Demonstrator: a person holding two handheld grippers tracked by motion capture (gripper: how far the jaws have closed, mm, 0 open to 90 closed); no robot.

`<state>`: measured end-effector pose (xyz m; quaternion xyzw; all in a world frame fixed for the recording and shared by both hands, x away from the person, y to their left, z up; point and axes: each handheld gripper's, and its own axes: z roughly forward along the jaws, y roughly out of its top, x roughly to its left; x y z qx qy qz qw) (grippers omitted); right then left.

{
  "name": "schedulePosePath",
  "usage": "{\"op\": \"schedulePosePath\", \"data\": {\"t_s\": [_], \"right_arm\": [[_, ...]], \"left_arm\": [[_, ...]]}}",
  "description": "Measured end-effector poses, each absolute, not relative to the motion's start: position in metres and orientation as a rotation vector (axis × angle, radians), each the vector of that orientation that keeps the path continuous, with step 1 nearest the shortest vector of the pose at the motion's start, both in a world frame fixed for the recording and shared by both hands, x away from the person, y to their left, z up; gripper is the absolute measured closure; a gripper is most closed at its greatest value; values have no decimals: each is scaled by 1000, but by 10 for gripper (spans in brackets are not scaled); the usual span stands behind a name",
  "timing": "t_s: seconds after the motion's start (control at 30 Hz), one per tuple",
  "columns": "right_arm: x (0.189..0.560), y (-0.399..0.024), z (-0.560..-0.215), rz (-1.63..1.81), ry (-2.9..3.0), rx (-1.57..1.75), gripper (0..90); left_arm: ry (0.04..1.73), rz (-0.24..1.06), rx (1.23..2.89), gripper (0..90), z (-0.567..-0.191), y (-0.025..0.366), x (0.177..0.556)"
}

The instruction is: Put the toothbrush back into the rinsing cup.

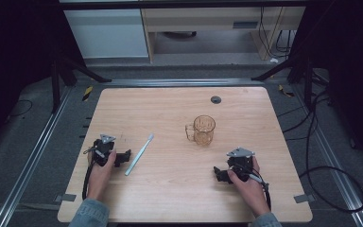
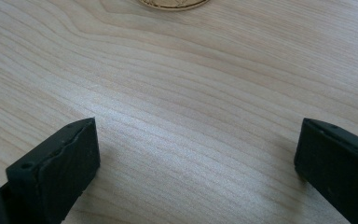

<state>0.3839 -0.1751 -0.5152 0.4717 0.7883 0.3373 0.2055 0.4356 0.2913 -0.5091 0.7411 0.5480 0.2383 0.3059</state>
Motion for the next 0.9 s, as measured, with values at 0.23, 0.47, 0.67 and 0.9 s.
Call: {"op": "schedulePosePath", "data": {"t_s": [0.23,0.47,0.67,0.9], "right_arm": [[384,-176,-515,945,2205,1313,6],[383,-177,-515,945,2205,1309,6],[382,-176,-515,936,2184,1335,5],[382,-176,-515,929,2179,1338,4]], "left_arm": [[1381,666,1924,20,-483,295,434],[1348,664,2056,34,-444,285,432],[1368,536,2187,56,-423,272,431],[1289,559,2269,54,-410,254,425]]}}
